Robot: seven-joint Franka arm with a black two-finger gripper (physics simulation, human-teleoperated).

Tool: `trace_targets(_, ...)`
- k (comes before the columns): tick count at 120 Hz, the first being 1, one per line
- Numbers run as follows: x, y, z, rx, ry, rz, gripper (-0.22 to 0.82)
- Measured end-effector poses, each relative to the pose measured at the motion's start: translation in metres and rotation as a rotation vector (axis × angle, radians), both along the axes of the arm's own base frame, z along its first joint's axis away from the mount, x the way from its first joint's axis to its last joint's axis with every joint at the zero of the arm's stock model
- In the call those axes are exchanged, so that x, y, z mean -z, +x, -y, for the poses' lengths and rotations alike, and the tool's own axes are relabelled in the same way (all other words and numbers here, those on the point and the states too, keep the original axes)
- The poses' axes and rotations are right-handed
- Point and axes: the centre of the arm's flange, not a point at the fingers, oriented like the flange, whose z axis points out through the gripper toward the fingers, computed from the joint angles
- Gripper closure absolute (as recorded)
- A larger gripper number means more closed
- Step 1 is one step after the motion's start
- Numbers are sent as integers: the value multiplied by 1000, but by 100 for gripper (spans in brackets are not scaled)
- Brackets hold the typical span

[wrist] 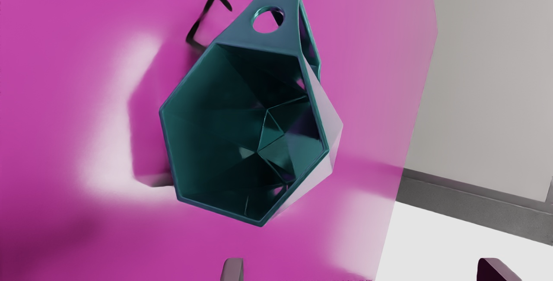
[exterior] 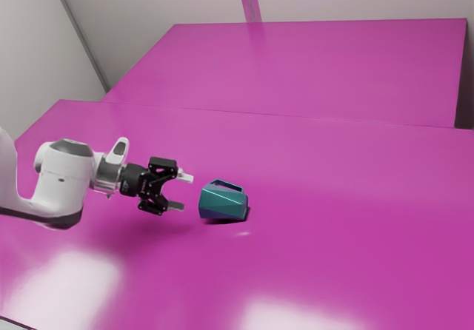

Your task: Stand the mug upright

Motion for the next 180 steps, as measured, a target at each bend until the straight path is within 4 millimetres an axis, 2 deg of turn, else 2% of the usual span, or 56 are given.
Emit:
trace_targets(10, 7, 1, 0, -6, -31, 17, 2)
trace_targets(17, 9, 3, 8, 11, -45, 34, 2)
trace_targets(24, 11, 5, 27, 45, -59, 48, 2)
trace_targets(39, 13, 7, 79, 151, -79, 74, 2)
trace_targets(48, 13, 8, 92, 180, -83, 92, 2)
trace_targets(57, 8, 9, 88, 177, -83, 116, 2)
trace_targets(61, -3, 6, 84, 175, -83, 144, 2)
trace_targets(69, -40, 2, 75, 185, -60, 230, 2)
trace_targets(79, -77, 17, 53, 175, -13, 319, 2)
trace_targets(85, -85, 33, 31, 157, 20, 339, 2)
trace_targets(92, -76, 51, 7, 136, 46, 322, 2)
trace_targets(99, -50, 58, -14, 114, 54, 273, 2)
trace_targets(103, -36, 61, -18, 110, 54, 246, 2)
trace_targets(112, -15, 64, -3, 145, 45, 207, 2)
trace_targets(125, -3, 65, 17, 179, 29, 182, 2)
trace_targets(139, 11, 63, 22, 182, 12, 154, 1)
trace_targets(157, 19, 60, 26, 188, -1, 136, 2)
trace_targets(180, 24, 57, 54, 229, -20, 122, 2)
